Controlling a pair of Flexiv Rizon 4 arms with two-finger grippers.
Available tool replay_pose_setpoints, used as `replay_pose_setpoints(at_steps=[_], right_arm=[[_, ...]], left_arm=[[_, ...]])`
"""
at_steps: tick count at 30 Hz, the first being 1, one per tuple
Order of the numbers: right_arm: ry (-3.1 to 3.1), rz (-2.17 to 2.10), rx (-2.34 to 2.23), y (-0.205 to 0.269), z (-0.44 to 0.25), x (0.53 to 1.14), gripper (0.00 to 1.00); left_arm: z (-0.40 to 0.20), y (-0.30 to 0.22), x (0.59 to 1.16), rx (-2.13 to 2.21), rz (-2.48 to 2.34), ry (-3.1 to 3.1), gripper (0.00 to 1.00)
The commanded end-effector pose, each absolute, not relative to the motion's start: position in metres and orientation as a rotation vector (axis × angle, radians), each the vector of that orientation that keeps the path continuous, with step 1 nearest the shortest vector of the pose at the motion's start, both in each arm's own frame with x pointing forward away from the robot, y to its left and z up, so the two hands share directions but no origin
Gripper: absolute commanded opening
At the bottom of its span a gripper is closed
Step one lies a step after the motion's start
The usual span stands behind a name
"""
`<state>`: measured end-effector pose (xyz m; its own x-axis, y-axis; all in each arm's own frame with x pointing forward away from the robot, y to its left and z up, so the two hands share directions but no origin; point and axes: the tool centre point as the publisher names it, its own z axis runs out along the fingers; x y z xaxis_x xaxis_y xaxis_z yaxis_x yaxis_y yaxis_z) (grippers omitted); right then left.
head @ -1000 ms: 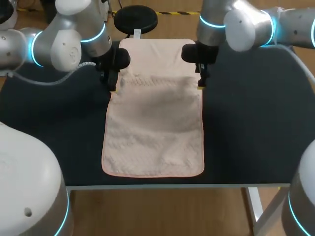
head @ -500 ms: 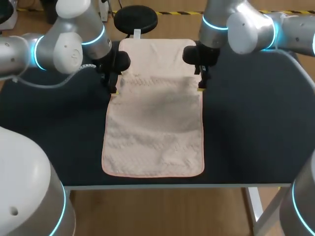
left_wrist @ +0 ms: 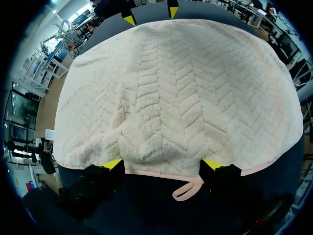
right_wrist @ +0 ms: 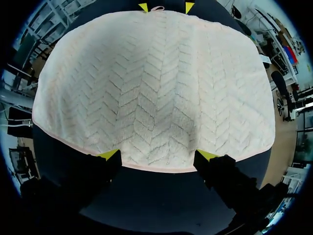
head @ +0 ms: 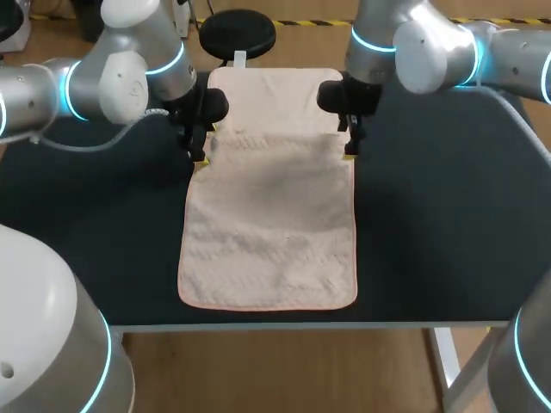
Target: Fold the towel
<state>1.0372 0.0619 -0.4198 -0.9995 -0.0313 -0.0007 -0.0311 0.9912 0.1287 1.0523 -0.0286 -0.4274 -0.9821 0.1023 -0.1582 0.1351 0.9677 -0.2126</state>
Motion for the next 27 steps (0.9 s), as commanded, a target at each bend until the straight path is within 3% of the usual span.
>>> replay_pose_setpoints(at_steps=[1,27], right_arm=[[-3.123,-0.204,0.052,0.062,-0.422,1.041,1.0],[-3.068,-0.228,-0.019,0.058,-0.442,1.047,1.0]], left_arm=[[-0.433,-0.03,1.057,0.197,-0.346,2.975,1.0],[-0.453,-0.023,1.053,0.204,-0.293,3.01,1.0]])
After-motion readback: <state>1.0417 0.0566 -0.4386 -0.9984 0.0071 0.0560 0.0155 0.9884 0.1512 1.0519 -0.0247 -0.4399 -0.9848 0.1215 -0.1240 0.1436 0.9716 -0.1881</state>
